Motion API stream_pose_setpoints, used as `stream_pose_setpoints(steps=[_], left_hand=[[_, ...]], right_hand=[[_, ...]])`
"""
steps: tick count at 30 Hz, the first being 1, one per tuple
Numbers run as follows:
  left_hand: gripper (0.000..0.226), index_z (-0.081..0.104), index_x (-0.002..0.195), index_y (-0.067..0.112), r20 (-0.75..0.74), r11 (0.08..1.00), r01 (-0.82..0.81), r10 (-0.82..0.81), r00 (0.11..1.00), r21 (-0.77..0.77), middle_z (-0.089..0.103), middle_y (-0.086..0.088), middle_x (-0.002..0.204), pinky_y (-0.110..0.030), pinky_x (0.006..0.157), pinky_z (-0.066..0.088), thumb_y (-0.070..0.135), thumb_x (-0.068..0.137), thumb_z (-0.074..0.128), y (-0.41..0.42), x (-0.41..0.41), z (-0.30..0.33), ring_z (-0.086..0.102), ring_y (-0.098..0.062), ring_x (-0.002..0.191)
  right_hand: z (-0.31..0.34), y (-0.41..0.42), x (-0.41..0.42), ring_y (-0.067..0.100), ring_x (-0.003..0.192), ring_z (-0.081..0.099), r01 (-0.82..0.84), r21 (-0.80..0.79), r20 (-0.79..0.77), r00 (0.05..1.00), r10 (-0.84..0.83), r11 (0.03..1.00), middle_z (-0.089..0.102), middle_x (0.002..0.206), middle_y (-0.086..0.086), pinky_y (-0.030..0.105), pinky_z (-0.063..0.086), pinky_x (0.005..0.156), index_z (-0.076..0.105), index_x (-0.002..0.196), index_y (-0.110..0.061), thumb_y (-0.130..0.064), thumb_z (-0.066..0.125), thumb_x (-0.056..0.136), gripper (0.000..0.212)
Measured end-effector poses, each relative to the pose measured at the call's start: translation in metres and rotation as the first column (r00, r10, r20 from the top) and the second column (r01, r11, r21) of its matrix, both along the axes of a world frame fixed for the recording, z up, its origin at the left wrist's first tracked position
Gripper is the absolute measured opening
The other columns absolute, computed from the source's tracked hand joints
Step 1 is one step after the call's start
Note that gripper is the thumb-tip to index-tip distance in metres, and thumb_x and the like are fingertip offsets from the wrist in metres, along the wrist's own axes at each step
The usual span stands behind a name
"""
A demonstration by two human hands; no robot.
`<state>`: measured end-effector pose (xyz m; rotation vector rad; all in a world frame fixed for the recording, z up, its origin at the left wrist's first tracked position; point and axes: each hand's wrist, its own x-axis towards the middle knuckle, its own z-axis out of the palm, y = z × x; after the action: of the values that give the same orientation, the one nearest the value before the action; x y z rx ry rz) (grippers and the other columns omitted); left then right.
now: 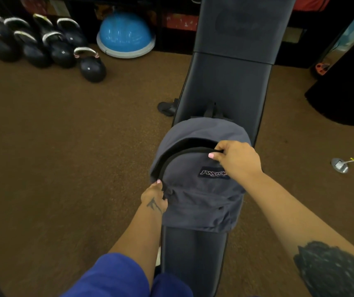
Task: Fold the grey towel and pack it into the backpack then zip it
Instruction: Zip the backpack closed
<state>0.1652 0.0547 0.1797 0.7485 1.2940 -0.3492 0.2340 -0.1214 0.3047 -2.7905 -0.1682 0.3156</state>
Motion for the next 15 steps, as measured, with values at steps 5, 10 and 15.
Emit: stream_pose_setpoints(steps=[5,10,15], left_hand=[[0.047,0.040,0.140,0.018,-0.065,0.995,0.030,-0.024,0.998,0.095,0.043,-0.006,0.146,-0.034,0.112,0.032,0.034,0.097,0.045,0.001,0.005,-0.006,0.040,-0.020,0.134],[0.040,0.043,0.138,0.010,0.031,0.987,0.098,-0.102,0.994,0.127,0.043,-0.014,0.145,-0.035,0.108,0.035,0.016,0.099,0.040,0.006,0.000,-0.011,0.040,-0.028,0.135],[0.029,0.064,0.106,-0.001,-0.084,0.838,0.311,-0.306,0.948,0.449,0.068,-0.020,0.098,-0.037,0.076,0.049,0.022,0.092,0.054,0.011,-0.009,-0.003,0.065,-0.035,0.096]], right_hand=[[0.000,-0.002,-0.002,0.016,0.071,0.052,0.012,0.010,-0.008,1.000,-0.012,1.000,0.063,0.076,-0.002,0.026,0.033,0.054,0.066,0.099,-0.025,-0.043,0.059,0.088,0.022],[-0.001,-0.002,-0.002,0.016,0.071,0.050,0.012,0.003,0.002,1.000,-0.012,1.000,0.068,0.083,0.001,0.026,0.036,0.059,0.066,0.099,-0.025,-0.043,0.059,0.088,0.023],[-0.001,0.002,-0.001,0.015,0.068,0.057,-0.014,0.036,0.007,1.000,0.013,0.999,0.061,0.069,-0.005,0.024,0.037,0.050,0.066,0.097,-0.025,-0.043,0.060,0.087,0.021]])
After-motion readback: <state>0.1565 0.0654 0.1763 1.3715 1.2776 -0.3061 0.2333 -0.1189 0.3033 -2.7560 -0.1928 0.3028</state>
